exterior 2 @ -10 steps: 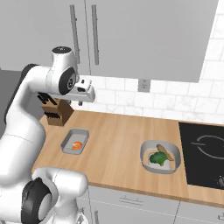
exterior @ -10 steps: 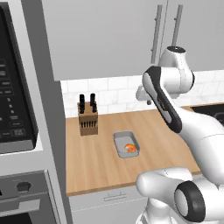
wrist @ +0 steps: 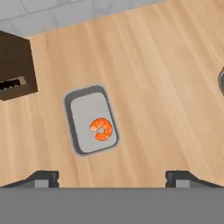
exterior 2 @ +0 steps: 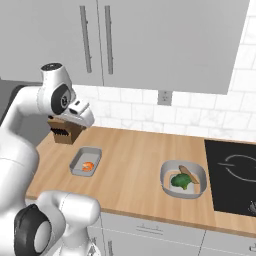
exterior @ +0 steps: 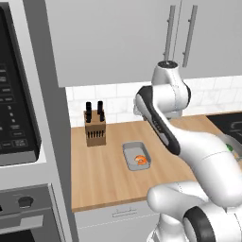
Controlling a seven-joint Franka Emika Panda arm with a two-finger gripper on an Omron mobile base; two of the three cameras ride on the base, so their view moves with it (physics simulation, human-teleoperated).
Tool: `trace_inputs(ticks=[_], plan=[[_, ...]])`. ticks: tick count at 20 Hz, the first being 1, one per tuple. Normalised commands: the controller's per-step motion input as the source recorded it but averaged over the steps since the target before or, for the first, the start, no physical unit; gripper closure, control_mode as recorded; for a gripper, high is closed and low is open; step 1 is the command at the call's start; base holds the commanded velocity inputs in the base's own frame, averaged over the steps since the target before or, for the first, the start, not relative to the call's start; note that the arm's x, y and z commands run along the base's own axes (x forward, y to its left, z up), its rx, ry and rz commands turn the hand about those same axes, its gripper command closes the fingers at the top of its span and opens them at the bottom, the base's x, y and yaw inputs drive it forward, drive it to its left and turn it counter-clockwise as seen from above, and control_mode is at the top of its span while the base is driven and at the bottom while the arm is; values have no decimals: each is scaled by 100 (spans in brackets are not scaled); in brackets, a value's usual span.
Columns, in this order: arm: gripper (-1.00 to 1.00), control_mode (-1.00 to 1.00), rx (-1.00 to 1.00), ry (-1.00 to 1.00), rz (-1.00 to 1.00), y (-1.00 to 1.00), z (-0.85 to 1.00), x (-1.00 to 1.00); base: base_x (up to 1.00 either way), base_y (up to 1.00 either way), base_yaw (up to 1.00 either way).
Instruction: Take the meat container that has the shrimp and place it on the second highest rack of the freezer. Then take the vegetable container that has the broccoli and sweet potato and place it on the highest rack of the freezer.
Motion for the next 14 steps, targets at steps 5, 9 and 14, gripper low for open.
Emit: trace_inputs(ticks=[5, 9, 14], plan=[[-100, -100, 4, 0, -75, 34, -65, 0, 0, 0, 0], [-100, -100, 15, 4, -58, 0, -59, 0, 0, 0, 0], [-100, -100, 17, 5, -35, 12, -43, 0, 0, 0, 0]])
